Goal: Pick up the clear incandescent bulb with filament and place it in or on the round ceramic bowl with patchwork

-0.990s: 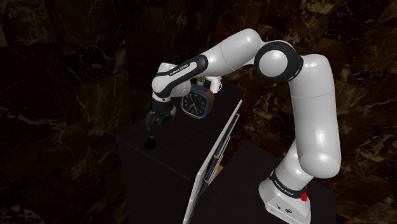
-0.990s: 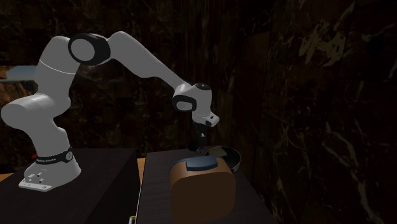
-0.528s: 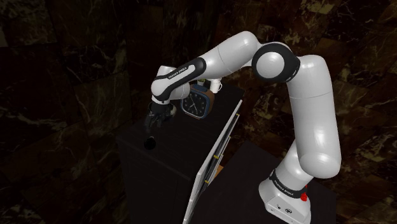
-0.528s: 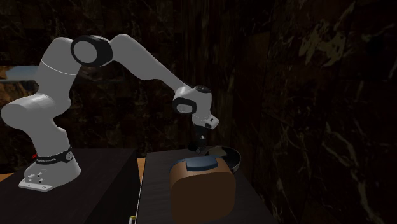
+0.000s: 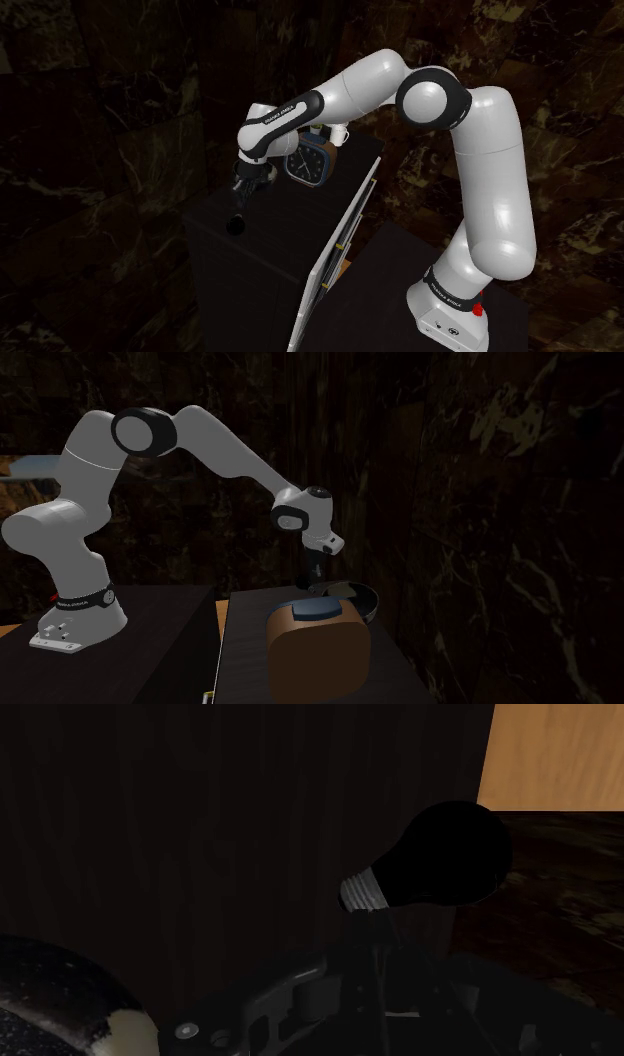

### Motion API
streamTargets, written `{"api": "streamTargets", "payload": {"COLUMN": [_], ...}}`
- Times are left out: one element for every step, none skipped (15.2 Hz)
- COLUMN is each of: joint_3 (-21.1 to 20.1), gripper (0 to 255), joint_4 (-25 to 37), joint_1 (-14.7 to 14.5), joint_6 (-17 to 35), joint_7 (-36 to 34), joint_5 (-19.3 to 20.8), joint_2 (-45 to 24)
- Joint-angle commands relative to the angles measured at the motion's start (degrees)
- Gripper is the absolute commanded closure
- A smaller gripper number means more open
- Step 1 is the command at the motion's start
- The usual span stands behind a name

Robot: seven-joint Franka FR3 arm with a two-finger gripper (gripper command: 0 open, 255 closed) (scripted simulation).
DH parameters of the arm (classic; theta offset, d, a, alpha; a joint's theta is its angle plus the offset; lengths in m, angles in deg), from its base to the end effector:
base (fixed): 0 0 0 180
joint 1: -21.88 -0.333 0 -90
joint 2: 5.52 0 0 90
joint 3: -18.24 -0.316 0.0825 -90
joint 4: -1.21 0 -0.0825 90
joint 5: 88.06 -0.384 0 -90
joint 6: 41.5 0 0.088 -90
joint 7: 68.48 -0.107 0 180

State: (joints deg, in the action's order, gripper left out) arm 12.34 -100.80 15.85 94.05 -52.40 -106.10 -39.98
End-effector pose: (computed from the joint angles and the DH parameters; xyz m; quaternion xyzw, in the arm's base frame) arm 0.6443 0.1346 0.2193 -0.9831 -0.1202 0.0037 0.1380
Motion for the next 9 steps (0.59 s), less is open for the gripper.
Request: {"api": "streamTargets", "payload": {"joint_3": [0.0, 0.0, 0.0, 0.0, 0.0, 1.7, 3.8, 5.9, 8.0], "gripper": [255, 255, 255, 255, 0, 0, 0, 0, 0], "joint_4": [0.0, 0.0, 0.0, 0.0, 0.0, -2.7, -4.7, -6.0, -6.5], "joint_1": [0.0, 0.0, 0.0, 0.0, 0.0, -3.0, -6.4, -9.9, -13.5], "joint_6": [0.0, 0.0, 0.0, 0.0, 0.0, 1.8, 3.0, 3.7, 3.8], "joint_7": [0.0, 0.0, 0.0, 0.0, 0.0, -8.2, -16.8, -25.7, -34.8], "joint_5": [0.0, 0.0, 0.0, 0.0, 0.0, 0.3, 0.8, 1.6, 2.6], "joint_2": [0.0, 0.0, 0.0, 0.0, 0.0, 1.8, 3.2, 4.2, 4.7]}}
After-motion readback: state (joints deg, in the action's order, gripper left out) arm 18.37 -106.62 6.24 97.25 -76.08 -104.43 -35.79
